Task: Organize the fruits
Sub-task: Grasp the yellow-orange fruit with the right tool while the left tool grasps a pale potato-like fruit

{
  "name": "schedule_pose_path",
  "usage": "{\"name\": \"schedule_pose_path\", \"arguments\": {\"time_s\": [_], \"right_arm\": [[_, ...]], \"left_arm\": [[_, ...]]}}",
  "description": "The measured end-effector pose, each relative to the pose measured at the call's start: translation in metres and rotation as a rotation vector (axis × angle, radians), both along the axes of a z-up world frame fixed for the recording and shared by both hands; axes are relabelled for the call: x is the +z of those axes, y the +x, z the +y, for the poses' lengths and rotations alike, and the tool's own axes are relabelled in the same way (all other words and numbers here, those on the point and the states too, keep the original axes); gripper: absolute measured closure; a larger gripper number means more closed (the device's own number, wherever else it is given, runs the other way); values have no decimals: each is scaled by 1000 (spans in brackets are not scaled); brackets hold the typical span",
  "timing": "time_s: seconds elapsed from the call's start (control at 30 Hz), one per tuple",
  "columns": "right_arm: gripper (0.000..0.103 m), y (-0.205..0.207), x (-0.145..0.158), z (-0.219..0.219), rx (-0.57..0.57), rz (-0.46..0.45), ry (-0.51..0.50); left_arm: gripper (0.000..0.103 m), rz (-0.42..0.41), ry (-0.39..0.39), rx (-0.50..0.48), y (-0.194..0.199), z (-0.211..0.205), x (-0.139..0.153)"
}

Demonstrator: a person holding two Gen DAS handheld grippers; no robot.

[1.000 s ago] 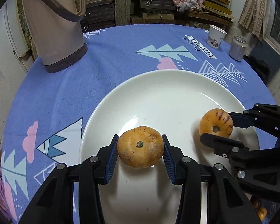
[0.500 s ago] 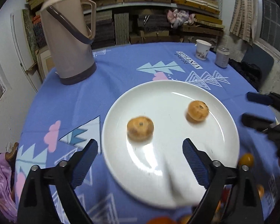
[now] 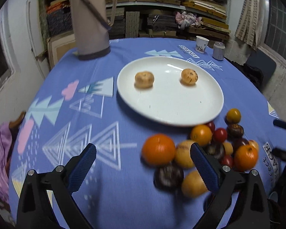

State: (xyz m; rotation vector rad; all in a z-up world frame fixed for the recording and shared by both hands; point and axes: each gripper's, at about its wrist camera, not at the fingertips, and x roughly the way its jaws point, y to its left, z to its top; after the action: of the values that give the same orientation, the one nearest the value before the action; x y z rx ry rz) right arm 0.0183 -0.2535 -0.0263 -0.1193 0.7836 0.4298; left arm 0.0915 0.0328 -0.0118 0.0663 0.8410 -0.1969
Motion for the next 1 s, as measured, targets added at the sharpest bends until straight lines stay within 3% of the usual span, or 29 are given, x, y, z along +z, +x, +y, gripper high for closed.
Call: {"name": "schedule_pose_path", "arguments": {"time_s": [0.07,0.13,0.2,0.37,0.4,0.47,0.8,1.0], "right_arm": [[20,-9,-7,6,27,3,-44],[36,-14,-15,14,42,3,-84],[45,-10,-22,16,37,28,-77],[45,4,-36,21,15,54,-66],[48,7,-38,21,8,58,-59],[64,15,-42,23,-3,76,-53],[65,22,-49,22,-15,103,-17],[65,22,-51,23,-21,101,-23]], "left_arm": [[4,16,-15,18,-7,4,-4],[4,19,-10,39,-14,7,-5],[4,19,-7,42,-21,9,-5],[4,38,13,37,-35,15,-11],[4,43,14,33,-36,15,-13],[4,54,15,25,-38,15,-17],[4,91,33,-15,-38,6,-29],[4,84,-80,-56,-42,-4,-13]]}}
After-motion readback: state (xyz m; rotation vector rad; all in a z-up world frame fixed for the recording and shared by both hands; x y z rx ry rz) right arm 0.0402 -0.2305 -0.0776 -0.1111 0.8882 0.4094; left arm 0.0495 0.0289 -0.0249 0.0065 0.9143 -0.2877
